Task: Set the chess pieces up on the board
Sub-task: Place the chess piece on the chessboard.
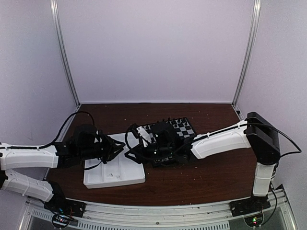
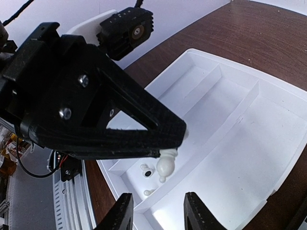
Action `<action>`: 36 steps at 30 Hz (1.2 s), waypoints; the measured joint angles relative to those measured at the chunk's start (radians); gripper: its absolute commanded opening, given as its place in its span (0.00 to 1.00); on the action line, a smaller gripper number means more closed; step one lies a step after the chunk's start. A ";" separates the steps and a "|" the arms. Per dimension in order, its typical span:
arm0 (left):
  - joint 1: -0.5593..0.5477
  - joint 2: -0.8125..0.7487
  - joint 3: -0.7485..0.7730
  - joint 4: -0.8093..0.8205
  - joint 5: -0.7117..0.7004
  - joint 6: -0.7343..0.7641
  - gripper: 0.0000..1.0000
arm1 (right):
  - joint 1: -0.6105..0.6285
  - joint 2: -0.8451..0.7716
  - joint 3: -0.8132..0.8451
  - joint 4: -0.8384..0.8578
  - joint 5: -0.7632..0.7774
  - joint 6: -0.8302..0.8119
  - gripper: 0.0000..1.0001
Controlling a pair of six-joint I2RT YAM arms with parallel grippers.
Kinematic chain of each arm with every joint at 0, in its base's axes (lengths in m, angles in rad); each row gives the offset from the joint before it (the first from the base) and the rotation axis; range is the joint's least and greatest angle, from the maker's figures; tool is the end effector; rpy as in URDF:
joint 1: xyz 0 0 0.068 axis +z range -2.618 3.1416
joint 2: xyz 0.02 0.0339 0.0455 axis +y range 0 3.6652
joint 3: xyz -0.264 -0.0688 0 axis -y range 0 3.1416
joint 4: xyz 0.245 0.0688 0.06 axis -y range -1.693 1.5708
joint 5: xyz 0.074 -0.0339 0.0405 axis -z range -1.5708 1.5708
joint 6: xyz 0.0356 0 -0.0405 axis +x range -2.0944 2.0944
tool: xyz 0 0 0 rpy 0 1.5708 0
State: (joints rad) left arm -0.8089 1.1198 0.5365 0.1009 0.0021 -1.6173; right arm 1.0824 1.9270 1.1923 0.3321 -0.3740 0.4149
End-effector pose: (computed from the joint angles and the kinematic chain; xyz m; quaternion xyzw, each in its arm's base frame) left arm 0.1653 -0.1734 0.2154 -0.3360 0.7868 -0.4853 0.1804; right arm 0.1915 0.3882 0.1992 -0.3654 0.7409 0.4824 0.2914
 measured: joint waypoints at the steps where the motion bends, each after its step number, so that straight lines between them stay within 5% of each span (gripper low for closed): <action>1: 0.000 0.009 -0.009 0.022 0.011 -0.008 0.11 | 0.000 0.003 0.006 0.000 0.000 0.000 0.38; 13: 0.000 0.059 -0.033 0.140 0.068 -0.050 0.11 | 0.000 0.031 0.064 -0.030 0.036 -0.027 0.27; 19: 0.000 0.052 -0.045 0.141 0.066 -0.051 0.11 | 0.000 0.031 0.064 -0.033 0.060 -0.030 0.35; 25: 0.000 0.017 -0.049 0.130 0.054 -0.051 0.12 | 0.000 0.031 0.057 -0.021 0.088 -0.030 0.28; 36: 0.000 0.010 -0.057 0.108 0.047 -0.050 0.12 | 0.005 0.031 0.017 0.027 0.087 -0.031 0.29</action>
State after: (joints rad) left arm -0.8089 1.1294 0.4793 0.2089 0.0486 -1.6676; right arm 1.0870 1.9575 1.2091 0.3588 -0.2874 0.3843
